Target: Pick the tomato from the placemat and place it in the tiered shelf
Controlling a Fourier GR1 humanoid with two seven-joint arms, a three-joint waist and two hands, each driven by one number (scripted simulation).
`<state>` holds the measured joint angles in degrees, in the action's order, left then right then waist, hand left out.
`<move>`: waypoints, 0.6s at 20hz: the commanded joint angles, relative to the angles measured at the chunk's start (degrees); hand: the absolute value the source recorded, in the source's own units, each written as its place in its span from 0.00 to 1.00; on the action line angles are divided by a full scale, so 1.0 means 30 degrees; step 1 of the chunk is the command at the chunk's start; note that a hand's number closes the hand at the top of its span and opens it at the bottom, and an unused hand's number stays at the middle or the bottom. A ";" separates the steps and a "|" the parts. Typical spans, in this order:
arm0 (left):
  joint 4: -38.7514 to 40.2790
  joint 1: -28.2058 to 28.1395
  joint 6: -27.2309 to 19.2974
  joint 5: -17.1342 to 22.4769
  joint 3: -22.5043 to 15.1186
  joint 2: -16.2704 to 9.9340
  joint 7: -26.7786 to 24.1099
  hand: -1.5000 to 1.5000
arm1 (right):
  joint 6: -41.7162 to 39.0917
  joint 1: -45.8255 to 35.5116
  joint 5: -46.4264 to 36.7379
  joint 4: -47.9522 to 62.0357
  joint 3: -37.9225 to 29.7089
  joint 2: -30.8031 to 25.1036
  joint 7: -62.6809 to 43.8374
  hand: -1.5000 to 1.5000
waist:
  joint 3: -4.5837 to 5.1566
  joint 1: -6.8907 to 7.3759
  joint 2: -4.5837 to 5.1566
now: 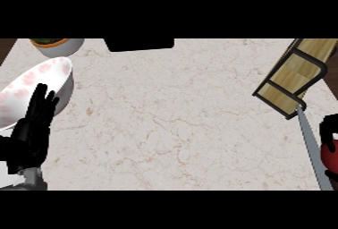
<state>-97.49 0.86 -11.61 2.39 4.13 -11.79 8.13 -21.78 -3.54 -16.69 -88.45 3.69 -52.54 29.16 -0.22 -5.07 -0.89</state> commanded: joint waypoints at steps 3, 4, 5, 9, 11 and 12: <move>0.0108 0.0187 0.0271 0.0155 -0.0017 -0.0043 -0.0014 0.50 | -0.3180 0.0528 0.5806 0.4218 -0.6910 -0.3484 0.4018 1.00 | 0.0053 0.0357 0.0172; -0.0043 0.0281 0.0104 -0.0079 -0.0107 -0.0038 0.0126 0.50 | -0.4060 0.0332 0.6551 0.4908 -0.7809 -0.4228 0.3953 1.00 | 0.0063 0.0631 0.0180; -0.0135 0.0211 -0.0297 -0.0772 -0.1062 0.0614 0.0206 0.50 | -0.4412 0.0677 0.6854 0.5313 -0.8432 -0.4685 0.4129 1.00 | 0.0062 0.0780 0.0188; -0.0206 0.0653 0.0191 -0.0541 -0.1196 0.0563 0.0364 0.50 | -0.5080 -0.0421 0.6105 0.9910 -0.9069 -0.6489 0.5753 1.00 | 0.0040 0.1843 0.0385; 0.0161 -0.0063 0.0626 -0.0237 -0.0977 0.0660 -0.0761 0.50 | -0.5320 -0.0231 0.6101 1.0778 -0.9276 -0.6790 0.6452 1.00 | 0.0056 0.1785 0.0341; -0.0261 0.0403 0.0800 0.0051 -0.0813 0.0380 0.0063 0.50 | -0.5184 -0.0995 0.5779 1.1901 -0.8696 -0.6826 0.6612 1.00 | 0.0042 0.2027 0.0390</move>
<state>-97.87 2.24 -10.10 2.04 2.01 -10.94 8.28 -29.83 -3.89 1.22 -62.49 -21.43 -69.99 39.75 -0.08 -0.57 -0.01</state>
